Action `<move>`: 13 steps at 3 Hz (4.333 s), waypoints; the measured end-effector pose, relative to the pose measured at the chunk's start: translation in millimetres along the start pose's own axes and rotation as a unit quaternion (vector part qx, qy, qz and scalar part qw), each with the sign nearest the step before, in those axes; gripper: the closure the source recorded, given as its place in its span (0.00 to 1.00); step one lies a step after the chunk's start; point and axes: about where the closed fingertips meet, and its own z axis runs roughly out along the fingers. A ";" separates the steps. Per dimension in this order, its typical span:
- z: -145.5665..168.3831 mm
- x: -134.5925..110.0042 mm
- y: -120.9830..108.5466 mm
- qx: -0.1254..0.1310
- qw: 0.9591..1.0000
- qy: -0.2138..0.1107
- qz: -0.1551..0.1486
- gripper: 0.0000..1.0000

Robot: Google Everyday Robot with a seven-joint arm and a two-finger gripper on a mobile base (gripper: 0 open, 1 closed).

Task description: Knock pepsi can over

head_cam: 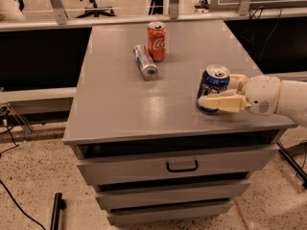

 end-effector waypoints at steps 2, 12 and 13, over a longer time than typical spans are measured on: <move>-0.4 0.0 -1.7 -0.003 1.000 -0.008 0.012 0.48; 13.0 -14.7 -12.4 -0.039 0.926 0.342 -0.156 0.57; 20.3 -12.5 -7.6 -0.042 0.909 0.374 -0.182 0.53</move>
Offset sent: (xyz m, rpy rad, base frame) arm 0.0020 -0.0082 -0.0001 0.0361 0.0224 -0.0073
